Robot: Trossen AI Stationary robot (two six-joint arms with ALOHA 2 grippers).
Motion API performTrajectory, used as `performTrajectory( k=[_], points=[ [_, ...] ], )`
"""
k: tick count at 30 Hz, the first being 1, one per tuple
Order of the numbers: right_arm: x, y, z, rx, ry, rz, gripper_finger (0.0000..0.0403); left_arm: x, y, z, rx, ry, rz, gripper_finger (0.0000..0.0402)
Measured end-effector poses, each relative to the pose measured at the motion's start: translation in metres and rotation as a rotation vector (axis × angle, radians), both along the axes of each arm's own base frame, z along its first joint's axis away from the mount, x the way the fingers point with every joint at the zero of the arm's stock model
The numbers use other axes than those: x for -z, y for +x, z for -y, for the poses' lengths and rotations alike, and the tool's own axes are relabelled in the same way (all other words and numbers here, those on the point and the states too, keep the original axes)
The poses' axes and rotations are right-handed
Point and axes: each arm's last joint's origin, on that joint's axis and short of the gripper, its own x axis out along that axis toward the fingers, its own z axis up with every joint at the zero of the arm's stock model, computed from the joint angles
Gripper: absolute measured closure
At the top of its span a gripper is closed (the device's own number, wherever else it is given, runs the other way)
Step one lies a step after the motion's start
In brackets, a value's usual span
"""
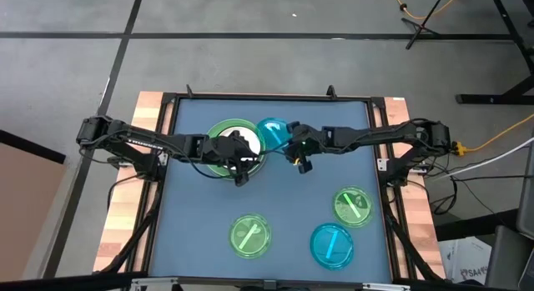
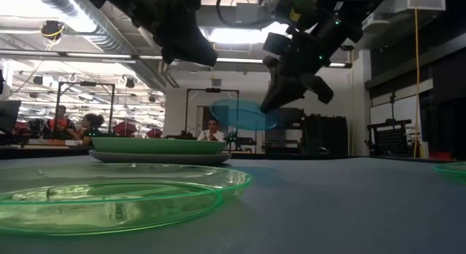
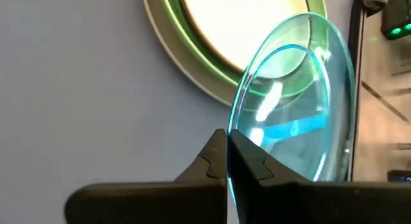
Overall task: Stack plastic plates
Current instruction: Stack the top blue plate on the white plate
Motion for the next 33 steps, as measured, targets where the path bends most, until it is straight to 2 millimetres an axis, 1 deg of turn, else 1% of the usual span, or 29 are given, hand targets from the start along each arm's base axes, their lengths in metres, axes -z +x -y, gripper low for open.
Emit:
performTrajectory(
  k=[5,9,13,24,27,33],
  points=[
    [-0.001,0.001,0.0,-0.04,-0.025,-0.003,0.0403,-0.002,0.001,0.0,0.0,-0.001,0.026,0.0305],
    [-0.002,0.001,-0.001,-0.071,-0.015,-0.002,0.0403,-0.003,0.001,0.006,0.02,-0.001,0.027,0.0305],
    [-0.003,0.002,-0.002,-0.1,-0.005,0.019,0.0403,-0.005,-0.001,0.018,0.061,-0.003,0.033,0.0305],
    [-0.01,0.009,-0.002,-0.161,-0.006,0.117,0.0403,-0.026,-0.023,0.052,0.189,-0.017,0.084,0.0305],
    [-0.012,0.011,-0.003,-0.178,0.001,0.149,0.0403,-0.026,-0.029,0.06,0.223,-0.017,0.067,0.0305],
    [-0.017,0.014,-0.005,-0.269,-0.006,0.205,0.0403,-0.026,-0.033,0.074,0.277,-0.019,0.065,0.0305]
  ],
)
